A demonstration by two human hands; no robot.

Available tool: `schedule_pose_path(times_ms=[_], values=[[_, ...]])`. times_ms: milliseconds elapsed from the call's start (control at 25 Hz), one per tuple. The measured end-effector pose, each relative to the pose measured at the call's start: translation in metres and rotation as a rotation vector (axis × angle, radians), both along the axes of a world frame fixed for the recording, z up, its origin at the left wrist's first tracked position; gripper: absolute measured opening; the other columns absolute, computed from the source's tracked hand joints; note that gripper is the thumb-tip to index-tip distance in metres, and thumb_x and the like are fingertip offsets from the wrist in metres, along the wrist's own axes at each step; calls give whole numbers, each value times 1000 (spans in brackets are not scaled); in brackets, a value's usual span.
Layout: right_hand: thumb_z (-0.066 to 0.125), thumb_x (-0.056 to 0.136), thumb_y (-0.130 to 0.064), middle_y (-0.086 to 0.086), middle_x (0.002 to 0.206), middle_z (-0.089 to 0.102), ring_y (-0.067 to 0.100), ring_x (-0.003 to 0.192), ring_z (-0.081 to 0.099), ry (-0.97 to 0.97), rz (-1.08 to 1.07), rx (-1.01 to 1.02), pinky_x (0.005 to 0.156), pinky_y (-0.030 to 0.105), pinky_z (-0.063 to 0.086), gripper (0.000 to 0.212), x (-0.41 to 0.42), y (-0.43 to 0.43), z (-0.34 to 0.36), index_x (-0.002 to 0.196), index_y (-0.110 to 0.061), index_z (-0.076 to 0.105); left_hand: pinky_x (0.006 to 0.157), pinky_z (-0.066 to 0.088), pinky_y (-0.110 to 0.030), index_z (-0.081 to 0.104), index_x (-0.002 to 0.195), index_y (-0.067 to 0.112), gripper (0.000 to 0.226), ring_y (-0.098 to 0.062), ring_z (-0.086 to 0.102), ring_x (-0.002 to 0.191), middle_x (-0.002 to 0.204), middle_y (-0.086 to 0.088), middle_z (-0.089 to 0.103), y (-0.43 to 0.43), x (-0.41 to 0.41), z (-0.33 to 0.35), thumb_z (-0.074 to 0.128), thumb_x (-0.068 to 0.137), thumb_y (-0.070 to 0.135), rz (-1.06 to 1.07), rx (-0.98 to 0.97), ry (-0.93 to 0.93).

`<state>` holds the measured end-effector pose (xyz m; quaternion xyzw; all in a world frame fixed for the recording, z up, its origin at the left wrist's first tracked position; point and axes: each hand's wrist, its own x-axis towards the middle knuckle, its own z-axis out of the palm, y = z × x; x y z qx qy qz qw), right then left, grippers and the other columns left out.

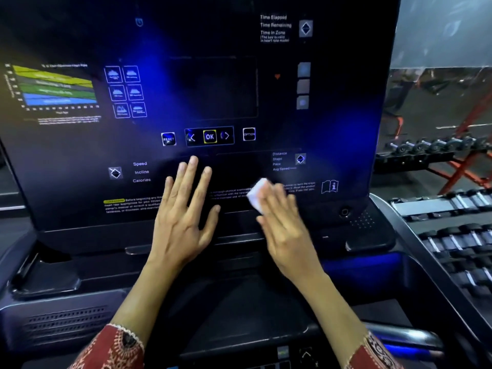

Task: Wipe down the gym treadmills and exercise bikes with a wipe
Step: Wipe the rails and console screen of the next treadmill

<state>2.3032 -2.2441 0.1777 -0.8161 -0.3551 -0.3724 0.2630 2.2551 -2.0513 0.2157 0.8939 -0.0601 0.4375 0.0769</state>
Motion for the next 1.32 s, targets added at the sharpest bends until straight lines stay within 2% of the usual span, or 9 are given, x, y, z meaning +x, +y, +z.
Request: schedule_pose_path(times_ms=[120, 280, 440, 640, 800, 960, 1080, 1240, 1320], values=[[45, 98, -4, 11, 148, 36, 19, 143, 21, -159, 60, -115, 120, 37, 15, 43, 33, 7, 33, 141, 1, 38, 119, 7, -35, 34, 143, 4, 59, -21, 11, 145, 152, -18, 25, 1, 7, 10, 48, 92, 29, 28, -31, -37], [45, 99, -4, 14, 149, 32, 26, 143, 21, -43, -83, 159, 120, 40, 11, 43, 37, 5, 47, 140, 4, 36, 118, 10, -37, 36, 143, 2, 59, -20, 11, 146, 152, -17, 28, 3, 12, 11, 47, 93, 30, 67, -15, -71], [45, 98, -4, 13, 146, 40, 27, 139, 33, -242, 116, -98, 119, 38, 17, 39, 33, 35, 48, 137, 3, 44, 118, 11, -37, 35, 142, 3, 59, -24, 18, 144, 151, -15, 28, 5, 15, 10, 48, 92, 32, 66, 2, -74], [47, 97, -1, 18, 149, 35, 29, 143, 23, -68, -20, 154, 120, 40, 12, 43, 41, 43, 73, 140, 4, 41, 117, 13, -40, 34, 143, 4, 61, -20, 12, 146, 152, -16, 26, 15, 11, 18, 47, 93, 34, 127, -53, -106], [53, 91, 2, 17, 144, 45, 29, 138, 33, -283, 154, -119, 118, 39, 16, 47, 39, 71, 76, 137, 2, 44, 118, 8, -35, 33, 144, 4, 62, -16, 7, 146, 153, -16, 24, 30, 14, 30, 46, 92, 35, 118, -50, -98], [42, 97, -2, 21, 146, 41, 36, 139, 31, -163, 26, 100, 119, 39, 11, 42, 65, 91, 132, 138, 6, 44, 118, 8, -35, 35, 144, 2, 62, -24, 17, 144, 152, -17, 25, 31, 22, 45, 46, 92, 35, 102, -52, -110], [40, 98, -5, 18, 144, 45, 34, 137, 37, -331, 123, -84, 118, 39, 15, 40, 70, 93, 131, 136, 4, 47, 118, 7, -34, 37, 143, 0, 62, -27, 21, 143, 151, -18, 28, 34, 26, 53, 46, 92, 35, 91, -42, -120], [40, 100, -2, 19, 149, 36, 32, 142, 24, -120, -3, 169, 120, 39, 9, 41, 68, 72, 123, 141, 4, 40, 118, 9, -37, 35, 143, 0, 63, -25, 18, 144, 152, -18, 26, 32, 26, 48, 46, 92, 35, 107, -25, -123], [42, 99, -3, 17, 150, 34, 28, 143, 24, -157, 50, 53, 120, 40, 13, 43, 55, 65, 102, 141, 3, 38, 118, 9, -38, 34, 144, 1, 63, -23, 15, 145, 152, -18, 25, 29, 26, 46, 46, 92, 36, 98, -23, -122]])
